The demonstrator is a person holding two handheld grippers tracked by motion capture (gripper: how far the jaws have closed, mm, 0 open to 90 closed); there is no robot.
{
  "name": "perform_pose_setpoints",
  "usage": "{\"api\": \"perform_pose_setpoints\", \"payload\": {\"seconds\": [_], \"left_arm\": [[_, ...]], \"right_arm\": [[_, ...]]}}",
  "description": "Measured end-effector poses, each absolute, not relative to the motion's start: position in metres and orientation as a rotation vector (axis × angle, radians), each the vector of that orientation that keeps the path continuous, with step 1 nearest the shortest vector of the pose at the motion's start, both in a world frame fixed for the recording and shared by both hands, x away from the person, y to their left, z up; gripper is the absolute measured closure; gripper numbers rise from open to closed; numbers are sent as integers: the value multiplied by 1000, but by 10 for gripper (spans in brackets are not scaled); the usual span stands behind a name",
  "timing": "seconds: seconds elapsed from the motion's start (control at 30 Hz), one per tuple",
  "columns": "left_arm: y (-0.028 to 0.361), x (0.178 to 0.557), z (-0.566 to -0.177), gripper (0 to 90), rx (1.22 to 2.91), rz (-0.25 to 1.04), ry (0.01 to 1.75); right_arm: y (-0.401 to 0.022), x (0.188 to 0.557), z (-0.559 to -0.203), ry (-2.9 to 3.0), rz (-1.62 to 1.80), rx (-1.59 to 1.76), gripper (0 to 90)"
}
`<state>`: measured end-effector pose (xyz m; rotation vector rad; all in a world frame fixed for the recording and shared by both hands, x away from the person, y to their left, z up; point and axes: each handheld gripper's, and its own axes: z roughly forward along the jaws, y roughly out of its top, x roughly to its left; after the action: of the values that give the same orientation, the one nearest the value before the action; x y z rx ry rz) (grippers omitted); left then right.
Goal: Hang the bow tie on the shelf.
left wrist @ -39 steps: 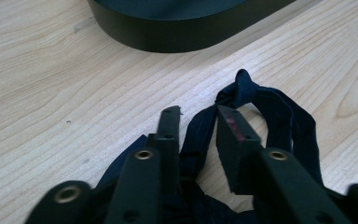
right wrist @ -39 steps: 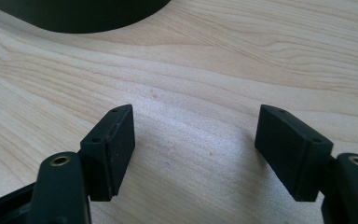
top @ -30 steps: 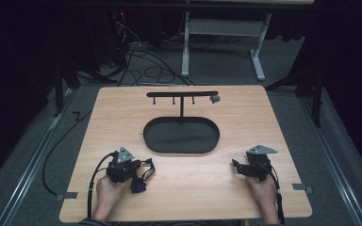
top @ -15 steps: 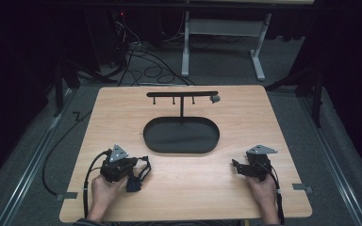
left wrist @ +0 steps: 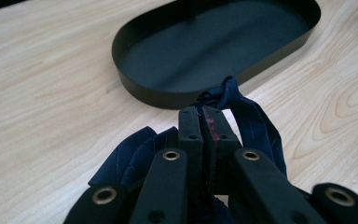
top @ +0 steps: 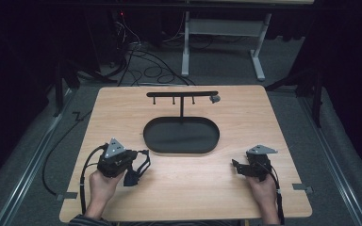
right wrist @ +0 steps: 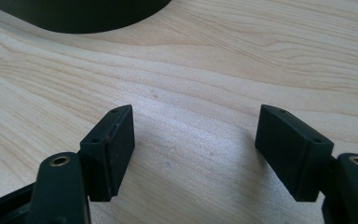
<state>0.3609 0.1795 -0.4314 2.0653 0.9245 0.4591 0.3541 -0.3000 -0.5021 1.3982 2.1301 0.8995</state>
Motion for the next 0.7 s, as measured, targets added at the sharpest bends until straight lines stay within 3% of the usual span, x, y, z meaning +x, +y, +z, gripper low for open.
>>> {"api": "perform_pose_setpoints", "payload": {"seconds": [0.7], "left_arm": [[168, 373, -406, 867, 2056, 462, 859]], "right_arm": [[-300, 354, -502, 2131, 901, 1398, 297]]}}
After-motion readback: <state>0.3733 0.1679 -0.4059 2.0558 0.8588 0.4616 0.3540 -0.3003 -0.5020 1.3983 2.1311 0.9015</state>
